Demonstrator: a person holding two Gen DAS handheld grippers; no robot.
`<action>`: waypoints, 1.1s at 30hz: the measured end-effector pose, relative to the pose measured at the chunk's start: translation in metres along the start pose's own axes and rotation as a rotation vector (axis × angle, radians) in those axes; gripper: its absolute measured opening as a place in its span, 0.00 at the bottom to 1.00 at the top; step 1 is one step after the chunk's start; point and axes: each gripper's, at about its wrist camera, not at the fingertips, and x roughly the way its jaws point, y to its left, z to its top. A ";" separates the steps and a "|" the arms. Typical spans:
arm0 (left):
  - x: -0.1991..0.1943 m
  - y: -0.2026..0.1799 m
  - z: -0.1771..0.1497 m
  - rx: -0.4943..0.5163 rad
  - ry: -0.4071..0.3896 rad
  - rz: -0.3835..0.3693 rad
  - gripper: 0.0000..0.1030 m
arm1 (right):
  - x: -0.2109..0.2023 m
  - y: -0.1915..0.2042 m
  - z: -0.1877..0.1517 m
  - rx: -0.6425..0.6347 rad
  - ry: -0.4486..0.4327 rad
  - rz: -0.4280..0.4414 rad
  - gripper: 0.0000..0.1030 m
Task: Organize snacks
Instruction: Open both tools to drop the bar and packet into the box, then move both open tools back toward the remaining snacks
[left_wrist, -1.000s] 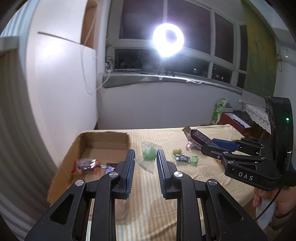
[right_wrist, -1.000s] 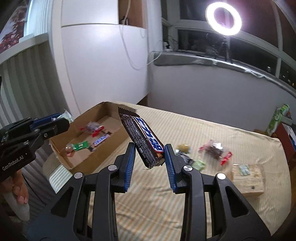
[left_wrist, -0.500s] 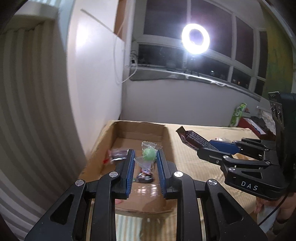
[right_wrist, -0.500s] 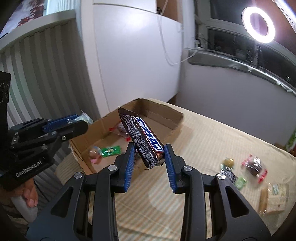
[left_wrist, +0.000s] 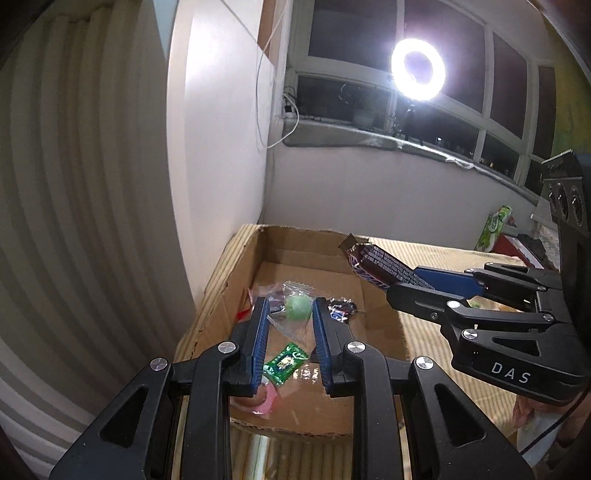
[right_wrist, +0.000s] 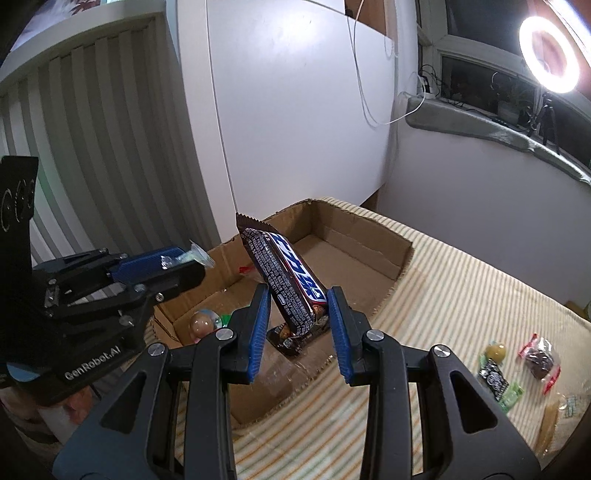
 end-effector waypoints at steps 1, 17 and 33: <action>0.003 0.000 -0.001 -0.002 0.007 0.001 0.21 | 0.003 0.000 0.001 0.000 0.003 0.004 0.32; 0.022 0.011 0.001 -0.041 0.026 0.067 0.65 | 0.013 -0.021 0.006 0.029 -0.039 -0.004 0.43; -0.008 -0.026 0.009 0.036 -0.028 0.044 0.65 | -0.047 -0.036 -0.011 0.066 -0.096 -0.044 0.43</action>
